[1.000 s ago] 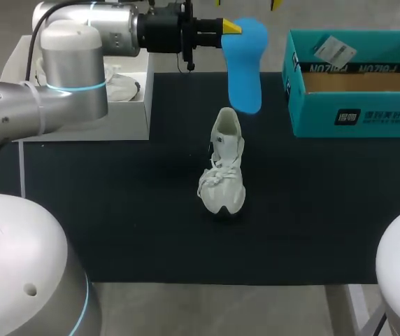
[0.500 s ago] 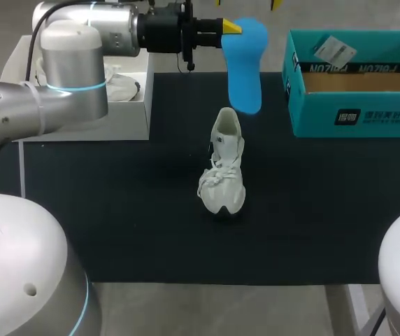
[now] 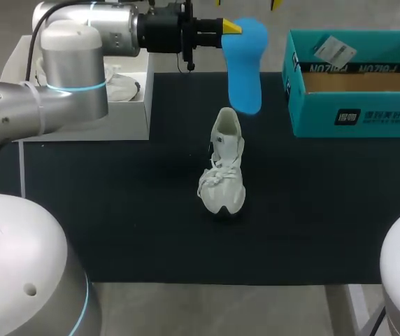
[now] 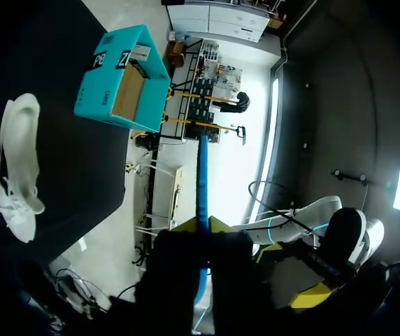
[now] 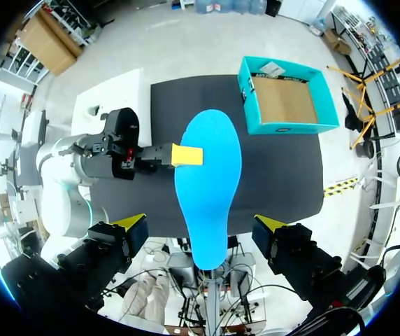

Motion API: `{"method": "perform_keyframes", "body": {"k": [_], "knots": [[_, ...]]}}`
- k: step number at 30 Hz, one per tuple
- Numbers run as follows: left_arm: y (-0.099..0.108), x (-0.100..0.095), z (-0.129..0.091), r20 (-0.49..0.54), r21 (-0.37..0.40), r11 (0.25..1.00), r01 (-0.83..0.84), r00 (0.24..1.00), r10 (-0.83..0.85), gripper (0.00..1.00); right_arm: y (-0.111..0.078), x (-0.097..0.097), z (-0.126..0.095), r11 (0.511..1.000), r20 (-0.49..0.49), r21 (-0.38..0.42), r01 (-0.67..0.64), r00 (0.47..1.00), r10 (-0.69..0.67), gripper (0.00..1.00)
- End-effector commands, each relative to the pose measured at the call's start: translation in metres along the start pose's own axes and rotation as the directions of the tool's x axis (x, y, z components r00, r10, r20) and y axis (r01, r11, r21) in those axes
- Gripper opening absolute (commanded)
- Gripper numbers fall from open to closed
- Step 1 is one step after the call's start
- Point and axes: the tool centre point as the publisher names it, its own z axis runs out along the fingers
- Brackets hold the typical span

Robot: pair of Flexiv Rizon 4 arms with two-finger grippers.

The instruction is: Take the shoe out of the shoebox, open the shoe tongue, remove and reinsert the insole, then place the shoe into the shoebox

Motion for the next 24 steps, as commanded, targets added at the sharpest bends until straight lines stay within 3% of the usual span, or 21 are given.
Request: {"method": "perform_keyframes", "body": {"k": [1, 4, 8, 11, 16, 19, 22, 24], "knots": [[0.000, 0.000, 0.000, 0.002, 0.002, 1.000, 0.000, 1.000, 0.000, 0.00, -0.001, -0.003, 0.000, 1.000, -0.042, -0.007, 0.009, 0.999, -0.010, 1.00], [0.000, 0.000, 0.000, 0.002, 0.002, 1.000, 0.000, 1.000, 0.000, 0.00, -0.007, -0.011, -0.001, 0.997, -0.122, -0.066, 0.032, 0.992, -0.040, 1.00], [0.000, 0.000, 0.000, 0.002, 0.002, 1.000, 0.000, 1.000, 0.000, 0.00, -0.014, -0.023, -0.006, 0.988, -0.329, -0.135, 0.076, 0.937, -0.117, 1.00], [0.000, 0.000, 0.000, 0.002, 0.002, 1.000, 0.000, 1.000, 0.000, 0.00, -0.019, -0.032, -0.006, 0.983, -0.355, -0.162, 0.092, 0.924, -0.144, 1.00], [0.000, 0.000, 0.000, 0.002, 0.002, 1.000, 0.000, 1.000, 0.000, 0.00, -0.027, -0.044, -0.004, 0.972, -0.472, -0.193, 0.135, 0.855, -0.213, 1.00], [0.000, 0.000, 0.000, 0.002, 0.002, 1.000, 0.000, 1.000, 0.000, 0.00, -0.027, -0.050, -0.001, 0.963, -0.554, -0.227, 0.147, 0.794, -0.252, 1.00], [0.000, 0.000, 0.000, 0.002, 0.002, 1.000, 0.000, 1.000, 0.000, 0.00, -0.027, -0.057, 0.001, 0.949, -0.682, -0.288, 0.127, 0.669, -0.296, 1.00], [0.000, 0.000, 0.000, 0.002, 0.002, 1.000, 0.000, 1.000, 0.000, 0.00, -0.027, -0.060, 0.001, 0.952, -0.708, -0.287, 0.105, 0.646, -0.285, 1.00]]}}
